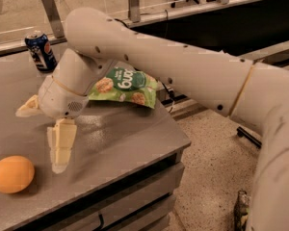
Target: Pick orange
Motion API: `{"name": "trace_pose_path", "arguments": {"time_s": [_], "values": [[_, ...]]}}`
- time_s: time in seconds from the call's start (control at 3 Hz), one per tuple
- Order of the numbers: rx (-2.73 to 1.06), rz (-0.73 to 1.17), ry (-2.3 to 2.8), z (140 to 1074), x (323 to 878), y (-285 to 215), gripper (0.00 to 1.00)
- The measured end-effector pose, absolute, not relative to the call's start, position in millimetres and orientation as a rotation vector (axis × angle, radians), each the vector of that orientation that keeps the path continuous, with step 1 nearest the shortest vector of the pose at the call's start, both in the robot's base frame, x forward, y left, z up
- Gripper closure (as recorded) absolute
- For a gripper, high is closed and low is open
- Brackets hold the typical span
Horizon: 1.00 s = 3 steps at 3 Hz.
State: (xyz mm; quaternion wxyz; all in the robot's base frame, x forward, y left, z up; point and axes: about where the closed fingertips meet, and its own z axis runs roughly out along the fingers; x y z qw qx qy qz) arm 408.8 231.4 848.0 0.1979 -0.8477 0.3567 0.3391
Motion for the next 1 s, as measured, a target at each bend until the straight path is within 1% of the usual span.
{"name": "trace_pose_path", "arguments": {"time_s": [0.67,1.0], "values": [[-2.379,1.102,0.874,834.7,389.4,253.0,0.00],[-2.366,1.162,0.841,835.3,374.2,257.2,0.16]]}}
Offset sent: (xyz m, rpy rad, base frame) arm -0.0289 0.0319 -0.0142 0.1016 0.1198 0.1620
